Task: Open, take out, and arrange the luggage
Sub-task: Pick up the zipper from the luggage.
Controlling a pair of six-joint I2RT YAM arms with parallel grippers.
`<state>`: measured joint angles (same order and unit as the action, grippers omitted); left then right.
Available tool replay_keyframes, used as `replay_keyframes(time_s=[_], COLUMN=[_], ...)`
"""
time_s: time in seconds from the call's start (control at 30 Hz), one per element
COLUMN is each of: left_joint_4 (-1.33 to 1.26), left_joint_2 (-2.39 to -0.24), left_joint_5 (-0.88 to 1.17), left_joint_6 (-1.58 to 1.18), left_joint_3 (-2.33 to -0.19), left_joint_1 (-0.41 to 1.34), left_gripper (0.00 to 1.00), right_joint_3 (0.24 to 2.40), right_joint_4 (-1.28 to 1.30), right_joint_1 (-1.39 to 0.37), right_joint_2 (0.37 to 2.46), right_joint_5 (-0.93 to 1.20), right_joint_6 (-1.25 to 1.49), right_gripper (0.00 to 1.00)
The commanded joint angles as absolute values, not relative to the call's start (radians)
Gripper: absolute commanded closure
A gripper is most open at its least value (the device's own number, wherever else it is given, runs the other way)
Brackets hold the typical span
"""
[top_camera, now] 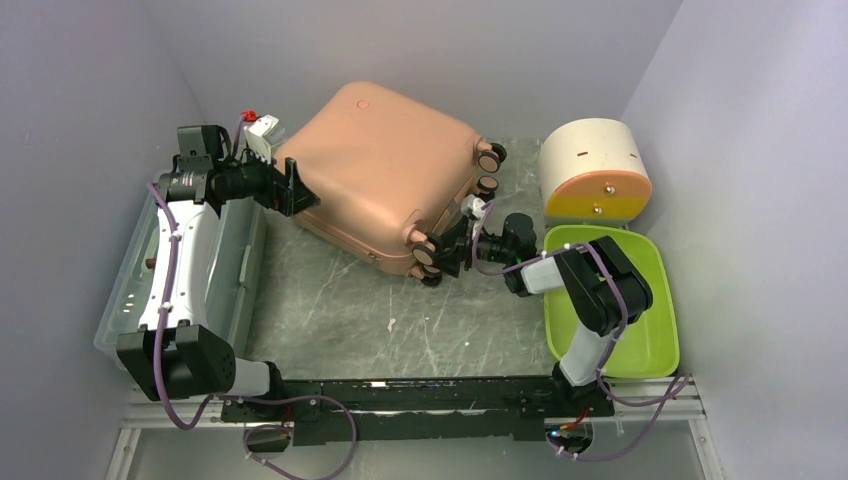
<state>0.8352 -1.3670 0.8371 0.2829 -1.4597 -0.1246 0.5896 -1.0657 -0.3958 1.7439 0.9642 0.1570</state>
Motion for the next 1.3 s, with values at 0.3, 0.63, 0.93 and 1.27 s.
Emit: replay_keyframes(time_s=[0.3,0.63,0.93,1.27], left_joint_4=[0.810,0.813,0.806,0.819], left_joint_2=[-1.333,-1.334,-1.331,-1.333], left_joint_5=[0.861,0.862,0.863,0.863], left_joint_6=[0.287,0.285,0.285,0.288], left_joint_3=[-1.446,-1.450,-1.437,-1.449], left_joint_1=[-0.123,-0.122,-0.122,-0.122], left_gripper=[0.01,0.01,0.01,0.01], right_joint_3=[0.624,0.633,0.654,0.653], right_joint_4=[-1.208,-1.150,-1.135,-1.154], right_joint_1=[-0.361,-0.408,-0.431,-0.431], right_joint_2=[1.804,1.799,1.807,1.812], right_joint_5=[0.975,1.006,0.998,1.070], right_joint_6=[0.252,0.213,0.231,0.279], right_gripper=[0.35,0.34,0.48,0.57])
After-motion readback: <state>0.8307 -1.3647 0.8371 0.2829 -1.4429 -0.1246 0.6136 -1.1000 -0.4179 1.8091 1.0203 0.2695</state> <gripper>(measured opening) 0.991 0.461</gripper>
